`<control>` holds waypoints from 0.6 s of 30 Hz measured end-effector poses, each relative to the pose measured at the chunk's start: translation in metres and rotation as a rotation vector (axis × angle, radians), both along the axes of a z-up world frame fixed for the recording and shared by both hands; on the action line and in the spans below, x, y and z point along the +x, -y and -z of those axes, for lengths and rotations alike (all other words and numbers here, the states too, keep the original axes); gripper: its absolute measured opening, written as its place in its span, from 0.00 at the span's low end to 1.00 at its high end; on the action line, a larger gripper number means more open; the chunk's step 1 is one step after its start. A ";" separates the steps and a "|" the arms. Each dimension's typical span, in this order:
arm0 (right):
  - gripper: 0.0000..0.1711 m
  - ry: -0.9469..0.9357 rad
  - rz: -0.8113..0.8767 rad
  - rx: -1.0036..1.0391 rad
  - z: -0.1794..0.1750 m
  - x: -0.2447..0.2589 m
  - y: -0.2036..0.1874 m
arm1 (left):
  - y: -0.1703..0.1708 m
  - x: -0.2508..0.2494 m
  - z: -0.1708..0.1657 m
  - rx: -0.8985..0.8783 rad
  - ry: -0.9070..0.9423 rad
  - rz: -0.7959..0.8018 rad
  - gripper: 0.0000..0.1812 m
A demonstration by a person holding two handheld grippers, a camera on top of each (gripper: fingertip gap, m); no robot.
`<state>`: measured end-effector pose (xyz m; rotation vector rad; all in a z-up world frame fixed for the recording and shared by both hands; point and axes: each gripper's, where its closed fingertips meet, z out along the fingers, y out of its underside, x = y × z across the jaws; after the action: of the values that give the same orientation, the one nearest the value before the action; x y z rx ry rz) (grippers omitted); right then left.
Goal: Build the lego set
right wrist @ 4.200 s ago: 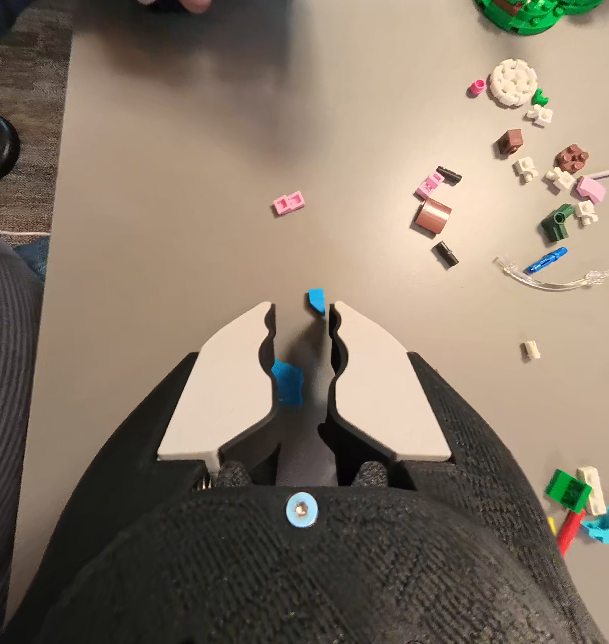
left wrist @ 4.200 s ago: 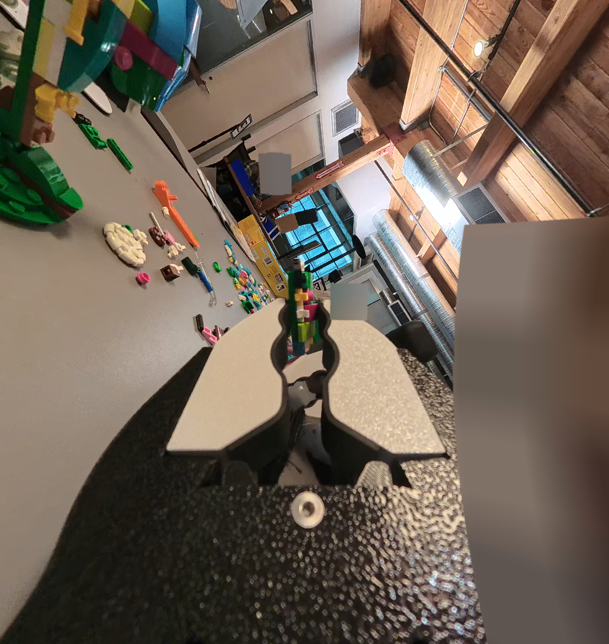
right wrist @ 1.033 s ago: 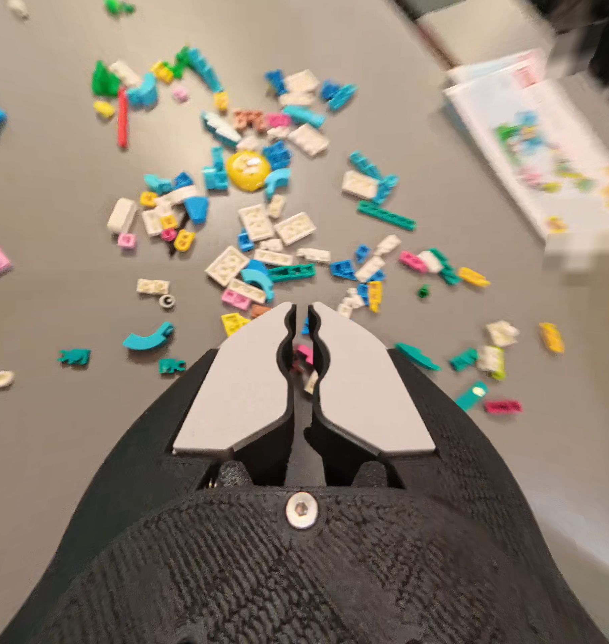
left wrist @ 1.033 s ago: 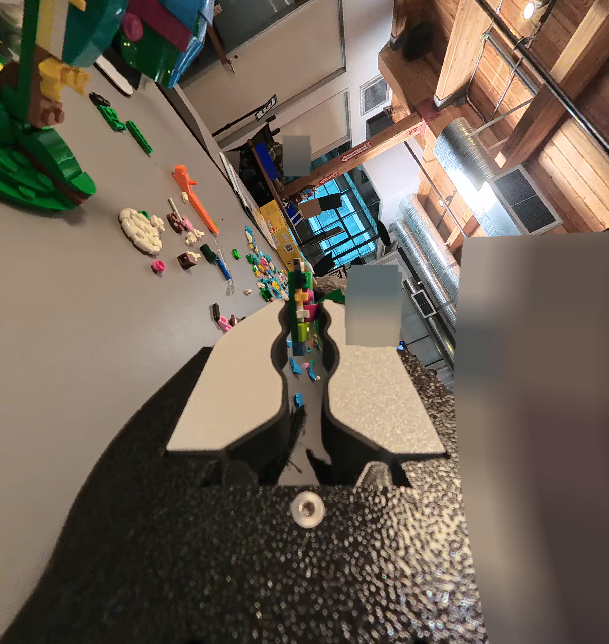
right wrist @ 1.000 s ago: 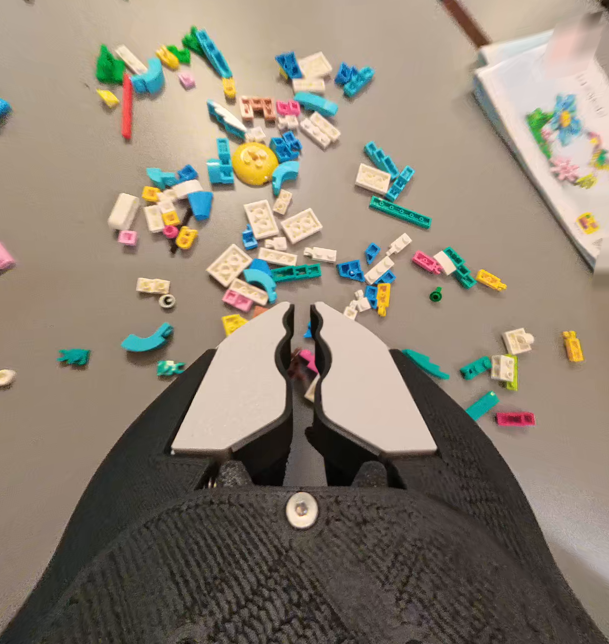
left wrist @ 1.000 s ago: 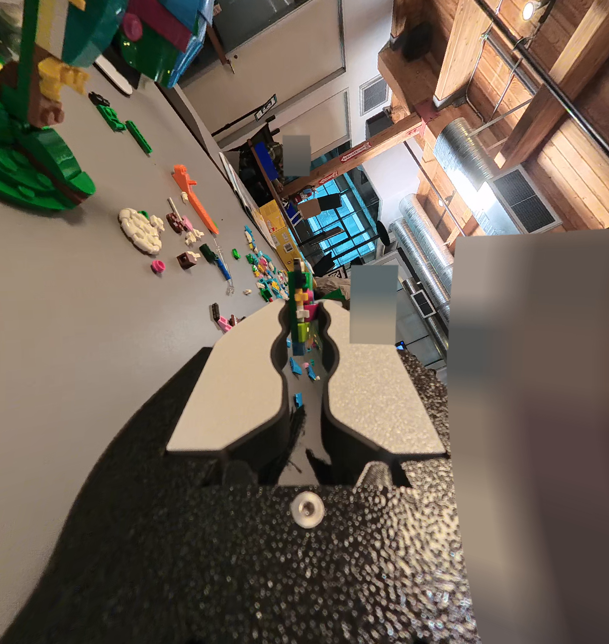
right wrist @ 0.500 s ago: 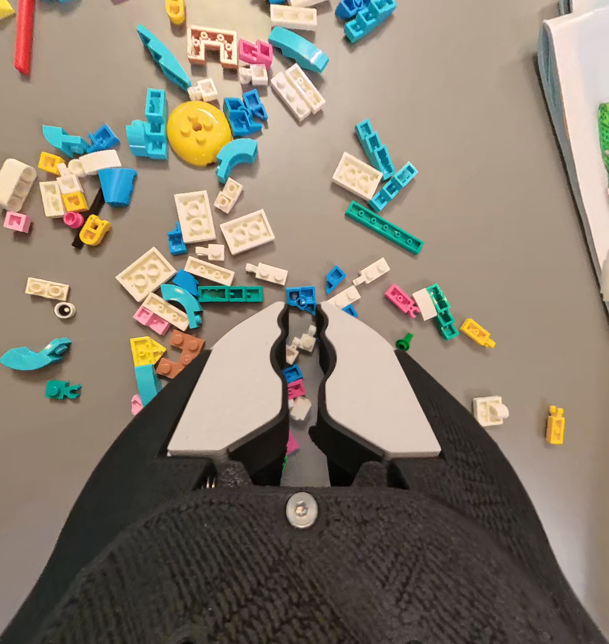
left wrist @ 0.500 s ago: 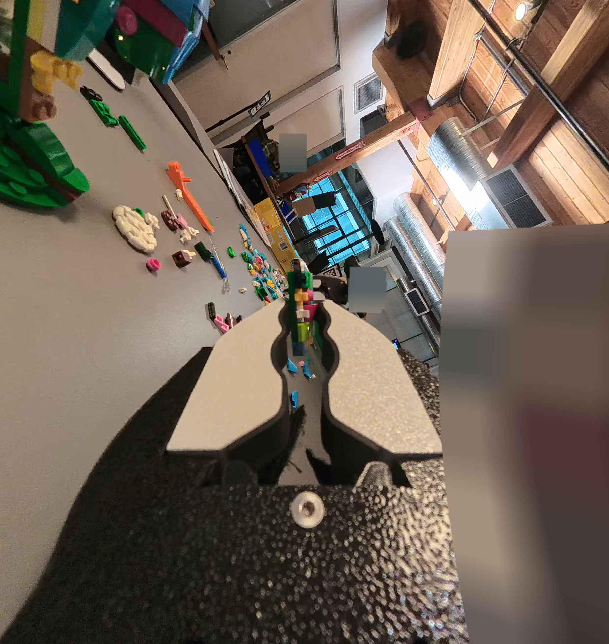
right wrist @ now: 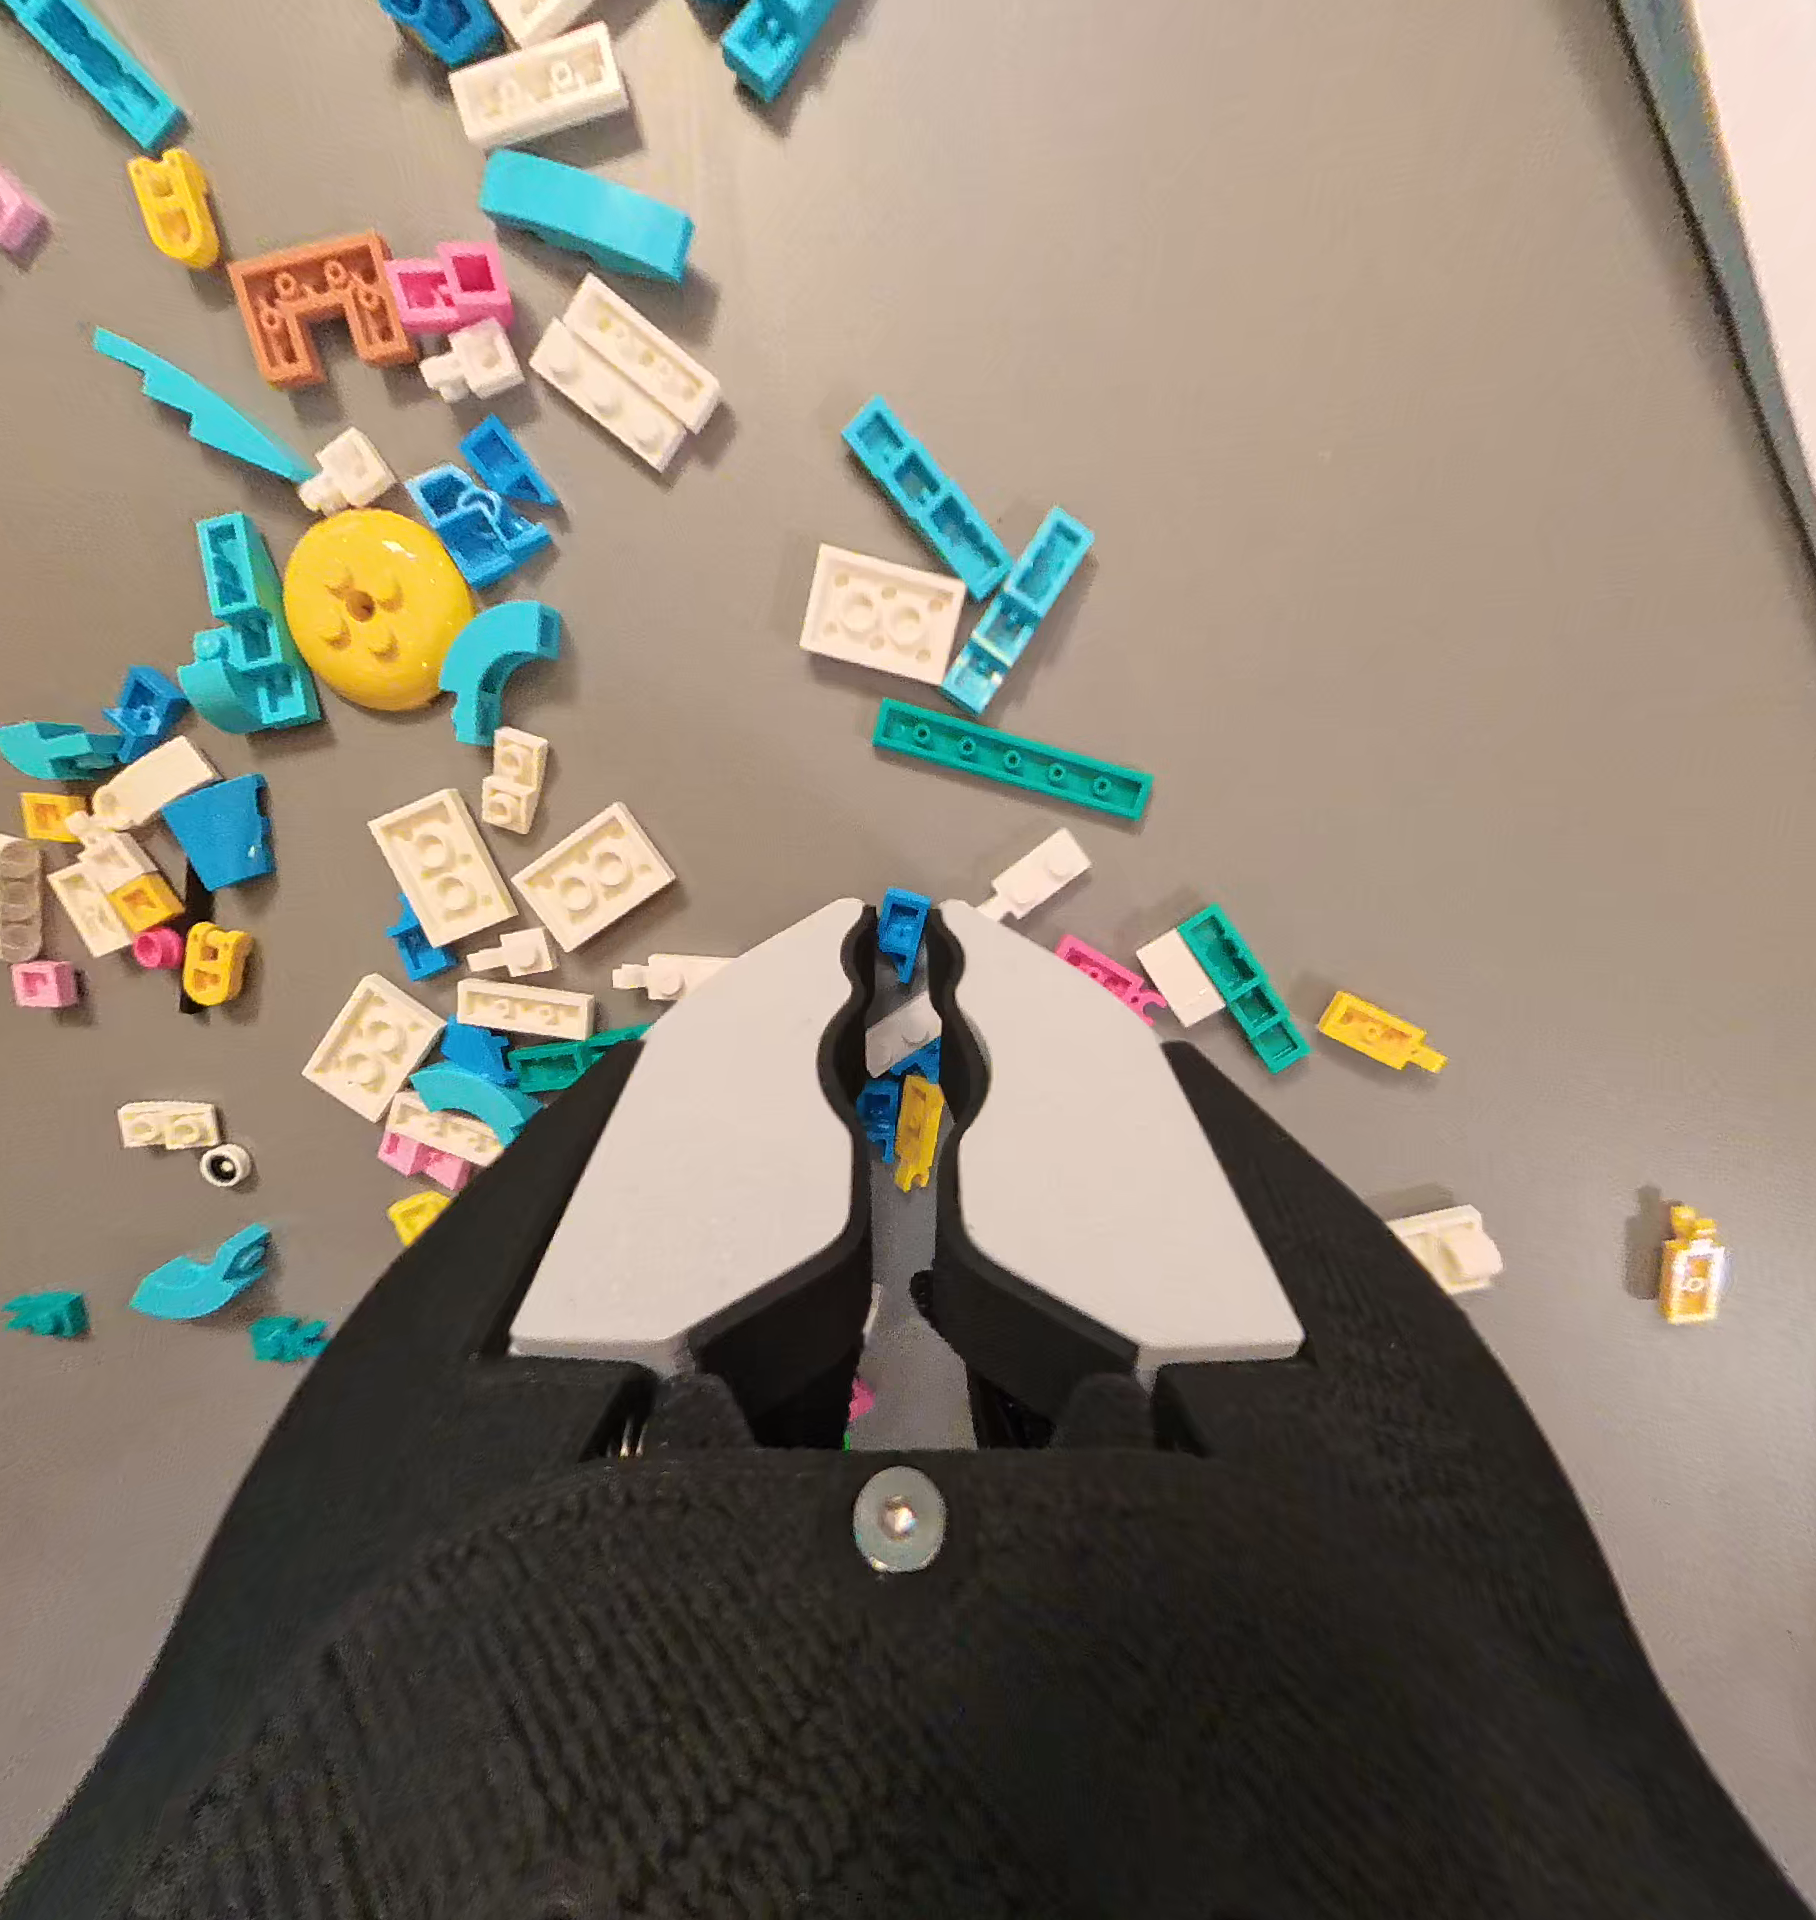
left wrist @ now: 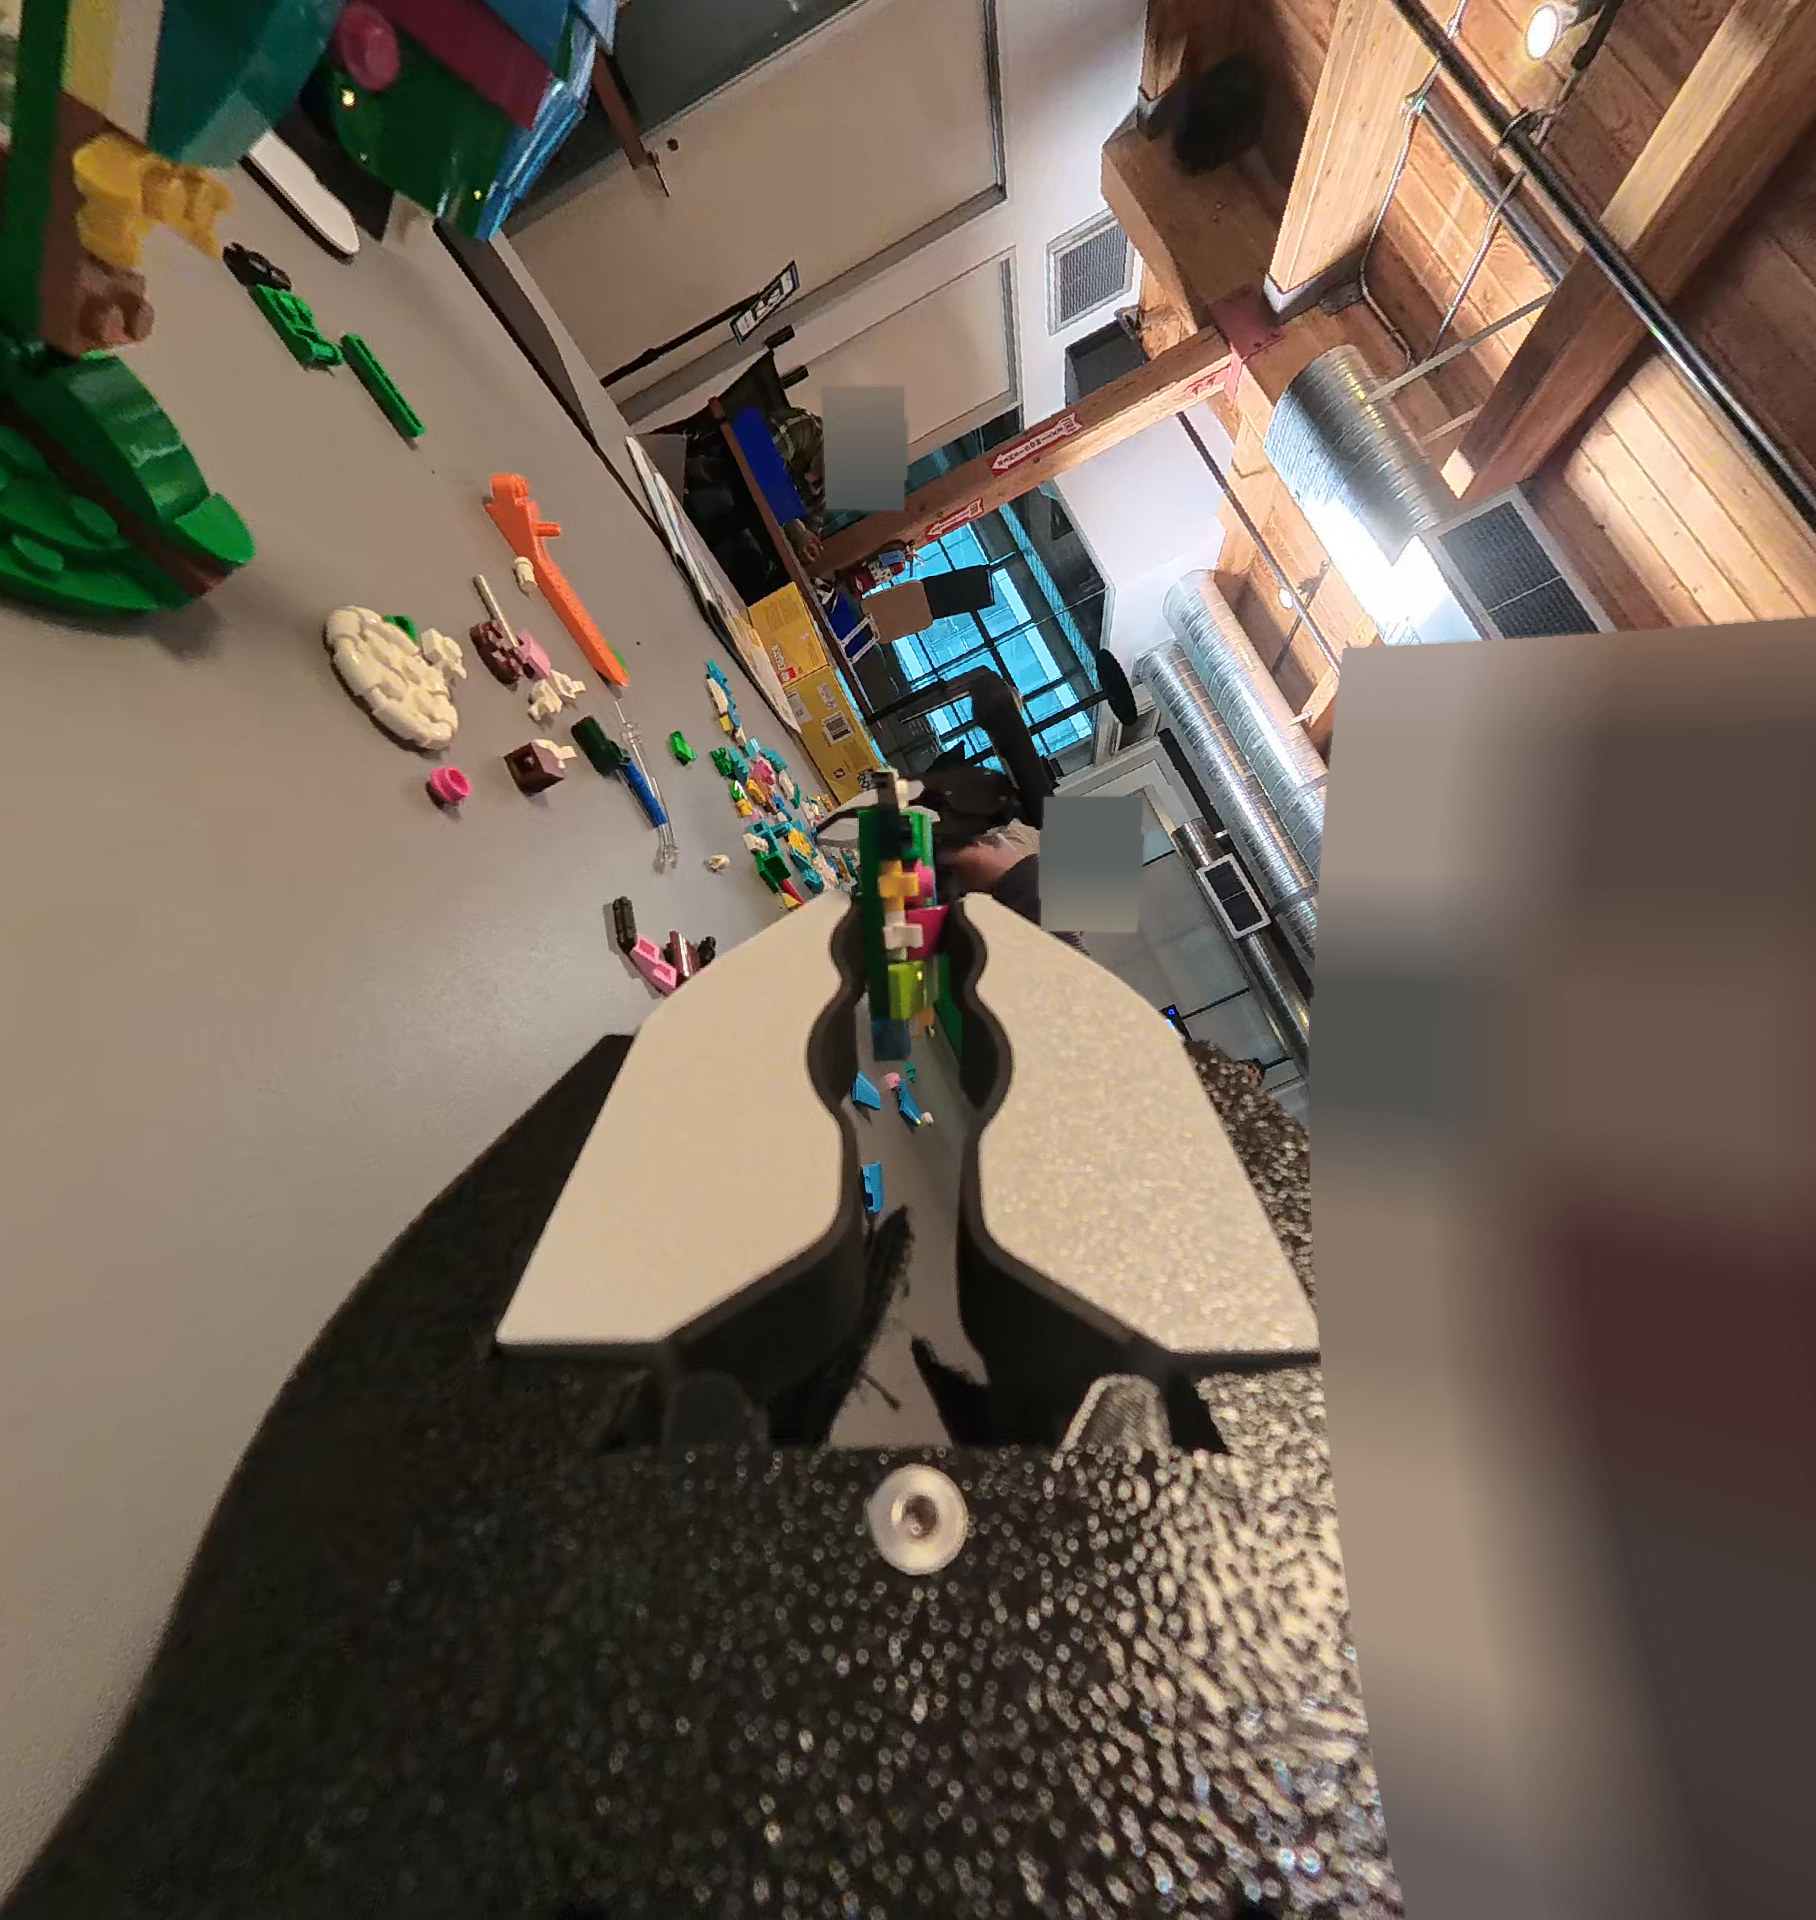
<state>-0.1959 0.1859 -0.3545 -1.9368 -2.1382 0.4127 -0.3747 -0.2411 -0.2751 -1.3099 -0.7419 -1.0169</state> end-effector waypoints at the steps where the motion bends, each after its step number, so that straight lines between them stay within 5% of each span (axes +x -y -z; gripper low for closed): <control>1: 0.04 -0.005 -0.008 0.018 -0.001 -0.002 0.001 | 0.000 0.000 0.000 0.001 0.000 0.001 0.08; 18: 0.03 0.060 -0.043 0.125 -0.002 0.001 -0.005 | 0.000 0.001 -0.001 0.004 0.002 0.007 0.08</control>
<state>-0.1948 0.1906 -0.3524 -1.8603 -2.1904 0.2250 -0.3742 -0.2410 -0.2746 -1.3089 -0.7370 -1.0248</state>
